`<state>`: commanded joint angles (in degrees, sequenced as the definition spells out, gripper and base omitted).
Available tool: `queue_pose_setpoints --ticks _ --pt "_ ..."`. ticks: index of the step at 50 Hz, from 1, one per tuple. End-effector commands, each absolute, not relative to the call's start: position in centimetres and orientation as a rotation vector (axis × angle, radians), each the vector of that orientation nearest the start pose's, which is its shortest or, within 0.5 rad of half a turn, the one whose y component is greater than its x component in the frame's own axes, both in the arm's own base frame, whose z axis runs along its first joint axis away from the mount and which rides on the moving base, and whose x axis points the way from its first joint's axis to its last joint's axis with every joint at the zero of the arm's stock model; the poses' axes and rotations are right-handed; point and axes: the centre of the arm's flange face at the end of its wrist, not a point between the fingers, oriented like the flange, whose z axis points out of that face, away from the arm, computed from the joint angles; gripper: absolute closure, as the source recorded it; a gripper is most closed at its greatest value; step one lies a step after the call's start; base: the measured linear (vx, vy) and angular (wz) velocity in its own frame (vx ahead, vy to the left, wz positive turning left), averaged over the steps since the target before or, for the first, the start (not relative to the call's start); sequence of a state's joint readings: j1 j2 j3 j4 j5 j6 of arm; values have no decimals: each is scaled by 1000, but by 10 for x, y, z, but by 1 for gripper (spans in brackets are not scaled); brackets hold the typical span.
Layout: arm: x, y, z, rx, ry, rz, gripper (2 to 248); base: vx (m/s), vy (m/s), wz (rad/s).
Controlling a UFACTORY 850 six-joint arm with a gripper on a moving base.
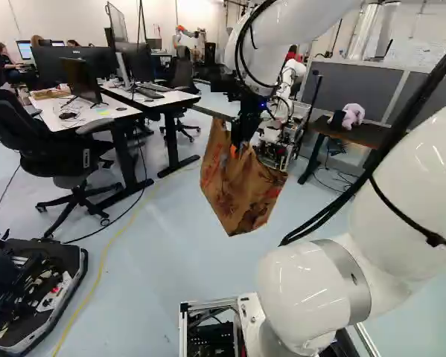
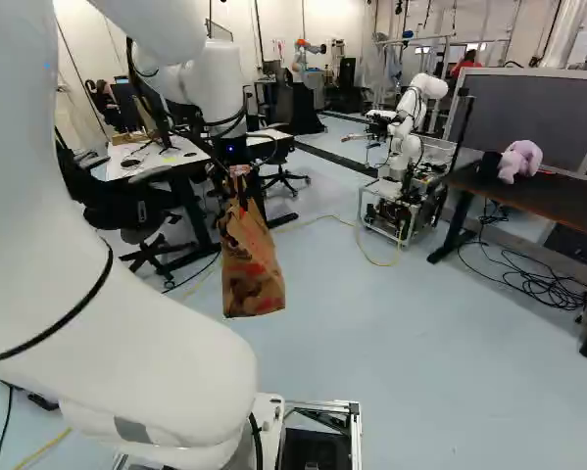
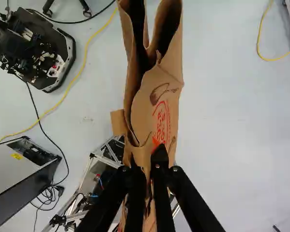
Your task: Pick up the bag on the ground and place it on the table
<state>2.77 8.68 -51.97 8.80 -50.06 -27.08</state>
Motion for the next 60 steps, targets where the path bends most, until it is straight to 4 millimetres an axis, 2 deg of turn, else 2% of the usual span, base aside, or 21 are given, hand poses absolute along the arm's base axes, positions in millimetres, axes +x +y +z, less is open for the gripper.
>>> queue_pose_setpoints --ticks 27,60 --pt "404 23 621 -3027 -751 -396 229 0 0 0" --pt "399 21 666 -3025 -761 -311 229 0 0 0"
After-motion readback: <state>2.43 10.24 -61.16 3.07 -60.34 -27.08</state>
